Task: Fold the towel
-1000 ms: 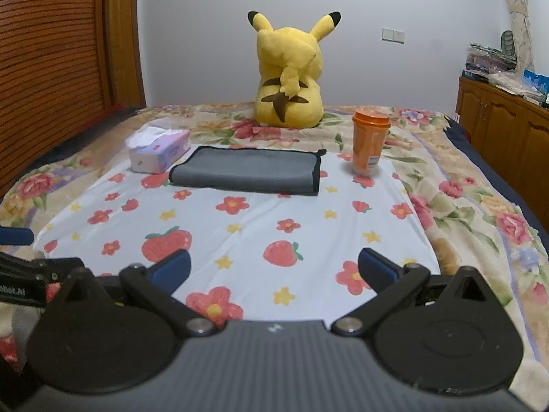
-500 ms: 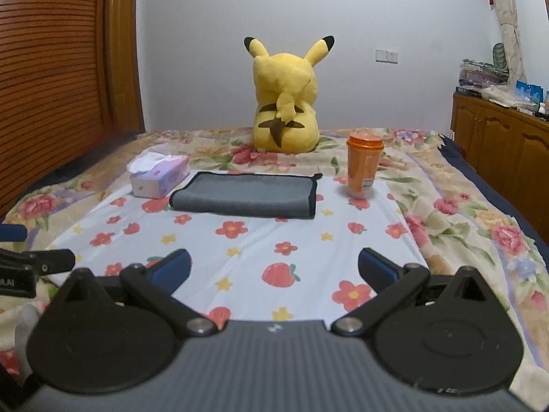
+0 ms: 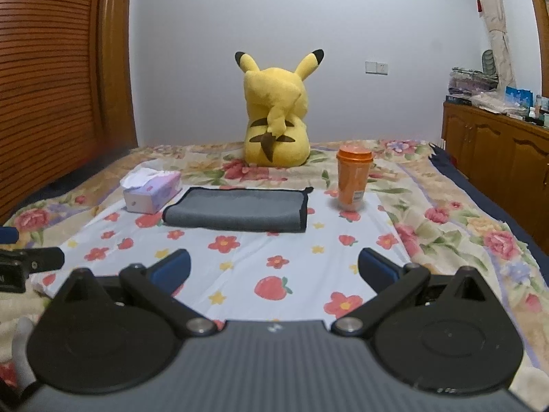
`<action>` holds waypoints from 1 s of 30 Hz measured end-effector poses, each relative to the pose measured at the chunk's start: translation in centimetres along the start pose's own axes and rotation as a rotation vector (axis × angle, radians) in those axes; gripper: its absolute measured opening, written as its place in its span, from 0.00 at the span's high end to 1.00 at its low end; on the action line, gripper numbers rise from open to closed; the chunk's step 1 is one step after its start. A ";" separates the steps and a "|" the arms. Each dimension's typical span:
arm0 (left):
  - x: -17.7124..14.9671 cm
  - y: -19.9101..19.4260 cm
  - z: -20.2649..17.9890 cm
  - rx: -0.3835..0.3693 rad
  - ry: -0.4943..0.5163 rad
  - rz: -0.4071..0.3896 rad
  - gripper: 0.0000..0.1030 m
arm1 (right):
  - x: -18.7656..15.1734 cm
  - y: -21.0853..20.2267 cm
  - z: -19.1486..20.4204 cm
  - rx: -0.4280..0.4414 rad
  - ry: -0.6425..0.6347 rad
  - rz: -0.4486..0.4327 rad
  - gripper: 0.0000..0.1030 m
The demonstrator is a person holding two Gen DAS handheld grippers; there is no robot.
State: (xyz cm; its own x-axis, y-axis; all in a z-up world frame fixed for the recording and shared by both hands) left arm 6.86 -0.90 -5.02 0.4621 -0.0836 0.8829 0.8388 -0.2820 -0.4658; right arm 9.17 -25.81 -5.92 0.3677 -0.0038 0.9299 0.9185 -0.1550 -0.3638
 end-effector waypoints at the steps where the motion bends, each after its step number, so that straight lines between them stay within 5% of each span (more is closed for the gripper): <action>1: 0.1 -0.1 0.0 0.002 0.003 -0.006 0.00 | 0.1 0.0 0.0 -0.001 0.002 -0.003 0.00; 30: 1.1 -1.0 -0.4 0.014 0.063 -0.071 0.00 | 0.9 -0.8 -1.7 -0.033 0.063 -0.073 0.00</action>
Point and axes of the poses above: each gripper's, at about its wrist camera, not at the fingertips, and y roughly the way its jaws point, z to its left, x to its top, the point moved 8 cm from there along y, roughly the way its jaws point, and after that the axes turned 13 degrees about -x, right-handed, at the moved point
